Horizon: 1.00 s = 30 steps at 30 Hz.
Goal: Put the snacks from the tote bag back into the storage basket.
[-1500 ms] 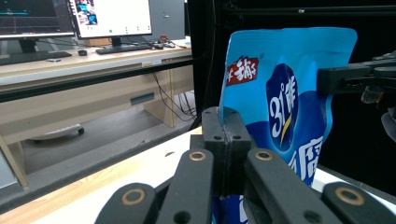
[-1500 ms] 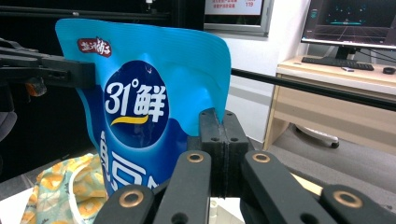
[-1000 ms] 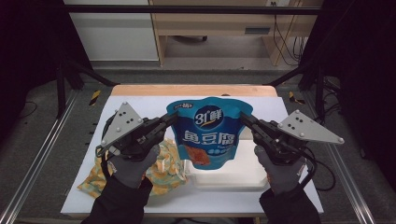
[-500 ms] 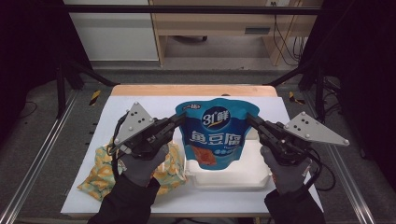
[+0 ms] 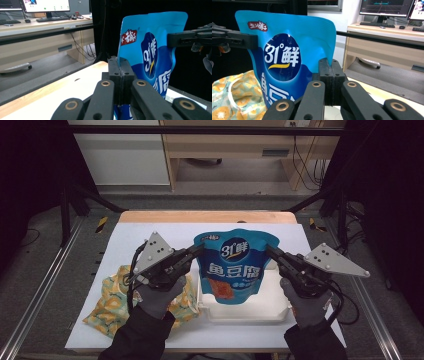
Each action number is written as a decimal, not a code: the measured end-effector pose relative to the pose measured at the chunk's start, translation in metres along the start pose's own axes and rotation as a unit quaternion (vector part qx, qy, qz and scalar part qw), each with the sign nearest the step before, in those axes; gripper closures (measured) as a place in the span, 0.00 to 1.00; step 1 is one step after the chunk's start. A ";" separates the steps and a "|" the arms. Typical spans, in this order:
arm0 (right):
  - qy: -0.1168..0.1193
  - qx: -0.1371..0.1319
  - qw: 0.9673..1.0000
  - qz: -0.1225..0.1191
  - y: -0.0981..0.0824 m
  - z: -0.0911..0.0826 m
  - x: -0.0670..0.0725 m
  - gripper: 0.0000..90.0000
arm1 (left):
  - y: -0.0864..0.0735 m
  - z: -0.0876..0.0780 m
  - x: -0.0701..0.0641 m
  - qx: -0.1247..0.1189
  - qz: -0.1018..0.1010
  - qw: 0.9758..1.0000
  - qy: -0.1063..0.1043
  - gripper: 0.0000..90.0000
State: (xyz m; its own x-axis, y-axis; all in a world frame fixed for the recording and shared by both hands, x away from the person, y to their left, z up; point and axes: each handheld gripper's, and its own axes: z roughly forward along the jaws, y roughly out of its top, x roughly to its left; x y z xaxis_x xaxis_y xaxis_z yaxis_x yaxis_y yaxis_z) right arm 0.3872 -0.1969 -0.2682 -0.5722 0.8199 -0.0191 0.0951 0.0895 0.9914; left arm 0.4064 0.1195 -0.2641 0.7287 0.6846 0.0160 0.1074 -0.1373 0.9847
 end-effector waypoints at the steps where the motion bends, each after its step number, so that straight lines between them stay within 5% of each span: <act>1: -0.001 0.001 1.000 0.002 -0.002 0.001 0.000 1.00 | -0.002 0.001 0.000 0.002 0.000 1.000 -0.001 1.00; 30: -0.001 0.032 0.999 0.014 -0.044 0.016 -0.004 1.00 | -0.043 0.015 0.007 0.026 -0.016 1.000 -0.001 1.00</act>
State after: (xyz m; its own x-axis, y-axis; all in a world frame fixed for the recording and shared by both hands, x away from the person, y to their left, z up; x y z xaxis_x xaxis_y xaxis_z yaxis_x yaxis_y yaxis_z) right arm 0.3984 -0.1953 -0.3138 -0.5668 0.8238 0.0073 0.1623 0.1029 0.9814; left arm 0.4165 0.1194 -0.3088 0.7263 0.6872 -0.0161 0.1653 -0.1519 0.9745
